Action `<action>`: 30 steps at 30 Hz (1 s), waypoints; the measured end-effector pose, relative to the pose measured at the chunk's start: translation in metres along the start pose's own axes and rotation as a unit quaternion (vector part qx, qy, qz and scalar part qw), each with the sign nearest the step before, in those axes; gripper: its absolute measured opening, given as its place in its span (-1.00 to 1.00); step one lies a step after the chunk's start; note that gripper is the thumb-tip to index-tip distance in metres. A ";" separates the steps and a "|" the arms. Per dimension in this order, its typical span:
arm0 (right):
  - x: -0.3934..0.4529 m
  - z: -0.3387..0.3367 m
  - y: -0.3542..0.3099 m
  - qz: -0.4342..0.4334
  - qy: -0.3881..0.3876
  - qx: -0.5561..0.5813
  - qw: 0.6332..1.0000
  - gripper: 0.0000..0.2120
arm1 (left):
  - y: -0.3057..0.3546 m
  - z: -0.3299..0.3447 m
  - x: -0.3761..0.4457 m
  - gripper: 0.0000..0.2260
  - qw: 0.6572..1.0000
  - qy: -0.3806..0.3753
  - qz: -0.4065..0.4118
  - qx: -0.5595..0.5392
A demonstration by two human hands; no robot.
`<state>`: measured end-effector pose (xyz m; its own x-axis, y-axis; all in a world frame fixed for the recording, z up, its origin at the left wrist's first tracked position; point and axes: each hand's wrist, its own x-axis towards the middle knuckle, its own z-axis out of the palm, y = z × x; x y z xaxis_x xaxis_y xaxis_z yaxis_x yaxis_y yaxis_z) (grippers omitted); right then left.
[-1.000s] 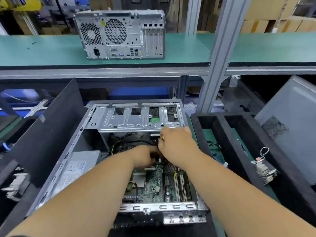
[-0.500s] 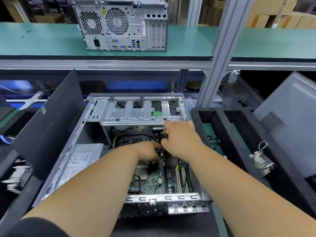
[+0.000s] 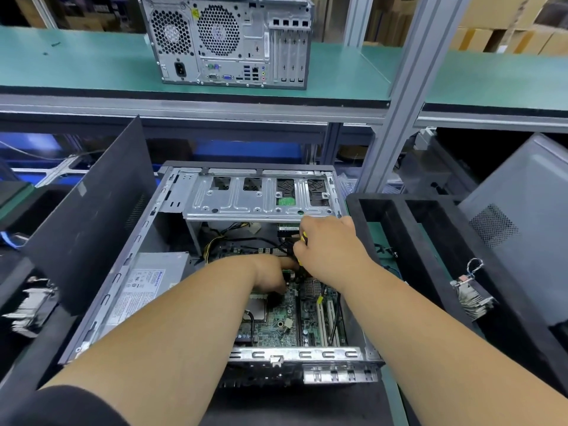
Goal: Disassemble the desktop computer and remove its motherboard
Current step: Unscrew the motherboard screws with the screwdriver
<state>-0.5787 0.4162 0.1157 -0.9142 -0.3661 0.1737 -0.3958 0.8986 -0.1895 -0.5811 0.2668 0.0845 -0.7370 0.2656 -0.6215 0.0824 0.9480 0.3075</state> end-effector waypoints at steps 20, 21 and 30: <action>0.000 0.003 0.001 -0.016 0.017 -0.006 1.000 -0.86 | 0.001 -0.003 -0.001 -0.47 0.999 0.027 0.028 0.001; 0.000 0.003 0.001 -0.016 0.018 0.001 1.000 -0.88 | 0.000 -0.006 -0.004 -0.51 0.999 0.033 0.031 -0.009; -0.001 0.003 -0.001 -0.012 0.000 -0.030 0.999 -0.76 | -0.013 -0.016 -0.013 -0.73 0.996 -0.010 -0.069 0.061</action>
<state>-0.5782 0.4150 0.1127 -0.9041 -0.3886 0.1776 -0.4126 0.9021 -0.1267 -0.5835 0.2484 0.1004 -0.7334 0.1346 -0.6663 0.0637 0.9895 0.1297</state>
